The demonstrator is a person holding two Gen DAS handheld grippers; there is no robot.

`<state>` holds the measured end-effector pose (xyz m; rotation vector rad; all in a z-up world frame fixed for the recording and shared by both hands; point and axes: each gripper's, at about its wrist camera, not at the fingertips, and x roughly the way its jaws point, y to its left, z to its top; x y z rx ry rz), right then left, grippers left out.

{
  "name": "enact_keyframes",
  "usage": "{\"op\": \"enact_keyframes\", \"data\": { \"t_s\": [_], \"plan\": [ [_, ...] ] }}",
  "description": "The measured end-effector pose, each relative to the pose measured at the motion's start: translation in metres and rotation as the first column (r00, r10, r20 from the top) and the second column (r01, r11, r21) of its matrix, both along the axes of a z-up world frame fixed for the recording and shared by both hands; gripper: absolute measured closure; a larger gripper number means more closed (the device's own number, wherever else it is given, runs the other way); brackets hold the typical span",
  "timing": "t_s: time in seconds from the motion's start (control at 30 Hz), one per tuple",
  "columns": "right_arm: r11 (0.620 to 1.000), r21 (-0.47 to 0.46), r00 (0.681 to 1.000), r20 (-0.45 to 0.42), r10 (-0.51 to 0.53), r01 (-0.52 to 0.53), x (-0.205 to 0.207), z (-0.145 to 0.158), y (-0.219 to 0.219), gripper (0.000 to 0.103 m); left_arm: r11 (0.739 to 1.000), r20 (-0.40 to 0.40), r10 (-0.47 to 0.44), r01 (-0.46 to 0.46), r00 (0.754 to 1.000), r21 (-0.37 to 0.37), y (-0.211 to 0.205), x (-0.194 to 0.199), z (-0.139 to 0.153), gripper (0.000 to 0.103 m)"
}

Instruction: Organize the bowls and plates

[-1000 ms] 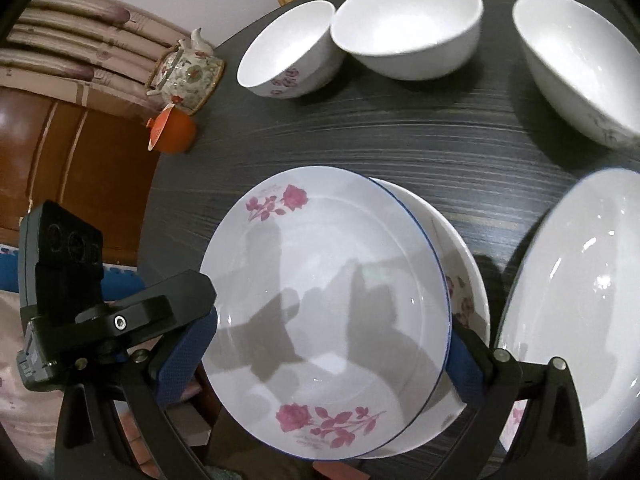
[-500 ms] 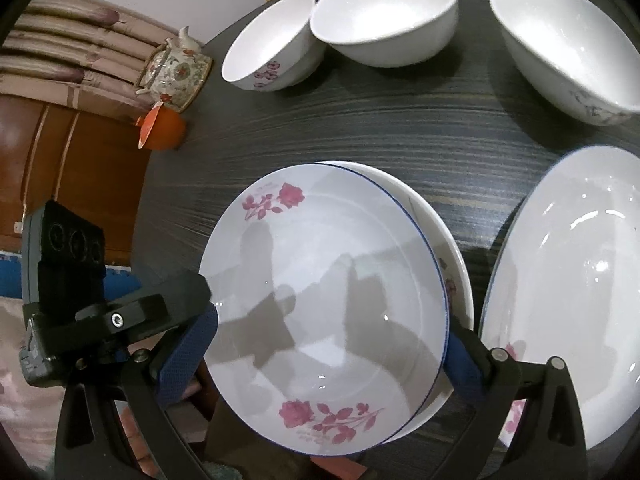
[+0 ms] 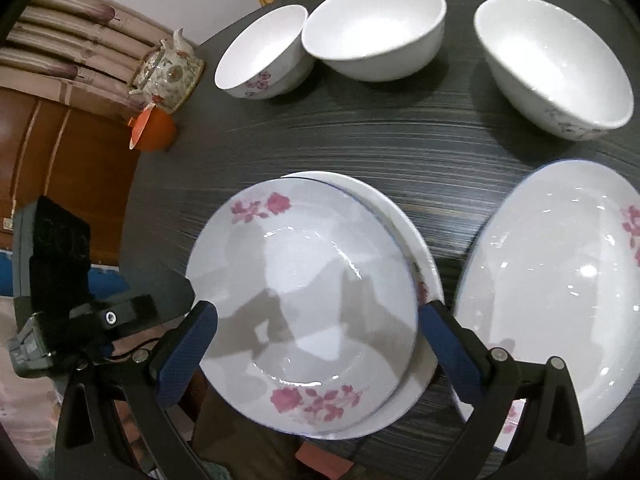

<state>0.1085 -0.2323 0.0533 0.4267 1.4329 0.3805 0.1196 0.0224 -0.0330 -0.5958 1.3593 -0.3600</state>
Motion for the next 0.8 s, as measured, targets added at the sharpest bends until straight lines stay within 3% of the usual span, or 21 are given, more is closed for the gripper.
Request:
{"op": "enact_keyframes", "data": {
  "t_s": [0.13, 0.3, 0.5, 0.7, 0.8],
  "plan": [
    [1.000, 0.004, 1.000, 0.024, -0.018, 0.018, -0.007, 0.011, -0.011, 0.001, 0.999, 0.033, 0.001, -0.003, 0.999, 0.051, 0.001, 0.000, 0.010, 0.000],
    [0.998, 0.019, 0.997, 0.053, -0.055, 0.054, -0.015, 0.025, -0.028, 0.000, 0.988, 0.169, -0.028, 0.002, 0.985, 0.156, -0.003, -0.007, 0.045, 0.000],
    [0.992, 0.015, 0.989, 0.081, -0.127, 0.126, -0.030, 0.041, -0.061, 0.000, 0.996, 0.202, -0.071, 0.057, 0.977, 0.073, -0.024, -0.009, 0.066, 0.000],
    [0.976, -0.023, 0.973, 0.086, -0.216, 0.218, -0.051, 0.045, -0.113, 0.000, 0.981, 0.164, -0.172, 0.185, 0.971, -0.067, -0.075, 0.013, 0.061, 0.000],
    [0.959, -0.027, 0.958, 0.066, -0.280, 0.283, -0.062, 0.037, -0.144, 0.000, 0.973, 0.134, -0.208, 0.219, 0.969, -0.070, -0.102, 0.025, 0.055, 0.000]
  ]
}}
